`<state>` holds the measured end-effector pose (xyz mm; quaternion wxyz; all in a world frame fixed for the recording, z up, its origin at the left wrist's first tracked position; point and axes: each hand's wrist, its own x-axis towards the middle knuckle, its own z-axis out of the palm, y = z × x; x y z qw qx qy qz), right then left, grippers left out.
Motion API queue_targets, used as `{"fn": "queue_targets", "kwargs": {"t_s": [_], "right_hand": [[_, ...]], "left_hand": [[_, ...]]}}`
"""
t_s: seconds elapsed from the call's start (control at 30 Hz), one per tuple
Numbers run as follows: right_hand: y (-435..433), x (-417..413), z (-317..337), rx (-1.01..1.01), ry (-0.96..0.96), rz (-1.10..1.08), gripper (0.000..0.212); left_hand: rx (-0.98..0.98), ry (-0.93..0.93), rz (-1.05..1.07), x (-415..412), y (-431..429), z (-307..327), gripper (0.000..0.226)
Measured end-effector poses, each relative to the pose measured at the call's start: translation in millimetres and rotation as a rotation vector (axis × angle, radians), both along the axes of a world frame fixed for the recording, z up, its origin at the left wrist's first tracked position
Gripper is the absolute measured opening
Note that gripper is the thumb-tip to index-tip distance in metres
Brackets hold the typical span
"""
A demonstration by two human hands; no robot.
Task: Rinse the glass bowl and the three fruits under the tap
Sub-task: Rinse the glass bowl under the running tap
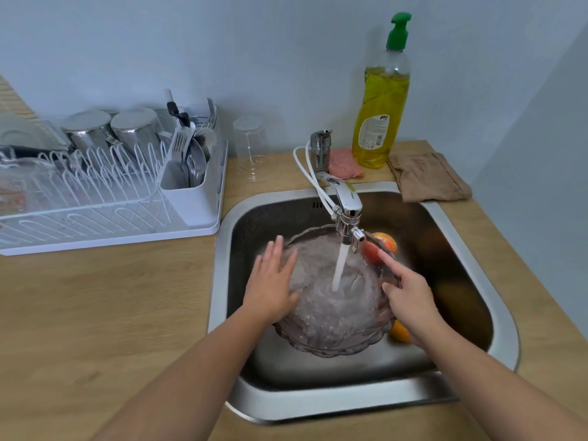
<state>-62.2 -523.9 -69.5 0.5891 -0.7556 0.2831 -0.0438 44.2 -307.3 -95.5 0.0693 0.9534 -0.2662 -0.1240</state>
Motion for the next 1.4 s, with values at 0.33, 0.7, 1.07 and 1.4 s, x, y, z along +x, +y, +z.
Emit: {"fn": "queue_targets", "kwargs": {"t_s": [0.33, 0.7, 1.07, 1.4], "right_hand": [[8.5, -2.7, -24.3, 0.282, 0.100, -0.137, 0.060], [24.1, 0.5, -31.0, 0.323, 0.374, 0.162, 0.080], [48.7, 0.9, -33.2, 0.538, 0.546, 0.421, 0.047], [85.5, 5.2, -22.4, 0.657, 0.586, 0.552, 0.006]], "left_hand": [[-0.542, 0.553, 0.555, -16.9, 20.6, 29.5, 0.071], [-0.390, 0.282, 0.518, -19.5, 29.3, 66.5, 0.050], [-0.123, 0.119, 0.401, -6.7, 35.4, 101.0, 0.054], [-0.016, 0.042, 0.355, 14.0, 38.7, 139.8, 0.051]]}}
